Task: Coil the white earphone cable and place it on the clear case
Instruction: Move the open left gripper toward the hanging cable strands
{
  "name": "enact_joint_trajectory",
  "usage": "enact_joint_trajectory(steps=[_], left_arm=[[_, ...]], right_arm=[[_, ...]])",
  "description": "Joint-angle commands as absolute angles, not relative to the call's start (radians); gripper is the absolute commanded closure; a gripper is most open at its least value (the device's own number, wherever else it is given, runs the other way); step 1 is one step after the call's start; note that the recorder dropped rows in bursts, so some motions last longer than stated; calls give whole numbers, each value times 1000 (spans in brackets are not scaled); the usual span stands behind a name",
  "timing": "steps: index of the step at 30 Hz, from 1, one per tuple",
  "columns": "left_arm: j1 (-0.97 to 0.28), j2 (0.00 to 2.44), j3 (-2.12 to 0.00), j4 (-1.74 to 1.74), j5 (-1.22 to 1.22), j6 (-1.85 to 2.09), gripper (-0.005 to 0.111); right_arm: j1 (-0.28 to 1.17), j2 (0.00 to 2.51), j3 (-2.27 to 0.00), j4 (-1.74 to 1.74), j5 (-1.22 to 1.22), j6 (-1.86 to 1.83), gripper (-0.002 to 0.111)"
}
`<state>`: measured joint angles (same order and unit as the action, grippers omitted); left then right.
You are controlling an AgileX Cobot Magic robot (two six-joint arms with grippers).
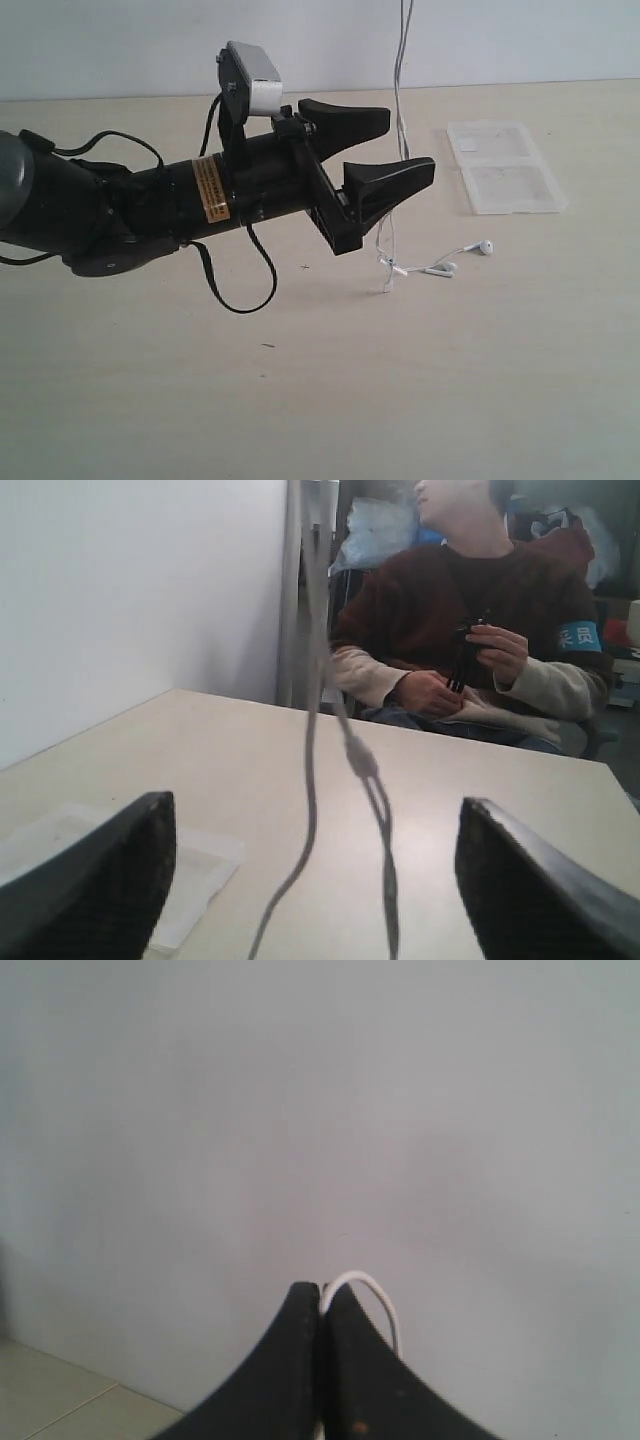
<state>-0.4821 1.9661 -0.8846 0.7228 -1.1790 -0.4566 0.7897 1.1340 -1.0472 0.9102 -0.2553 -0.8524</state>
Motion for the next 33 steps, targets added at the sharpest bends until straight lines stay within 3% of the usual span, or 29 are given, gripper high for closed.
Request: enact_joint_trajectory(steps=[1, 33], left_arm=[[-488, 2017, -923, 705, -1170, -453, 33], [-474, 2014, -964, 776, -1221, -483, 33]], right_arm=[[791, 1133, -1055, 911, -264, -867, 108], [791, 1133, -1055, 911, -262, -869, 108]])
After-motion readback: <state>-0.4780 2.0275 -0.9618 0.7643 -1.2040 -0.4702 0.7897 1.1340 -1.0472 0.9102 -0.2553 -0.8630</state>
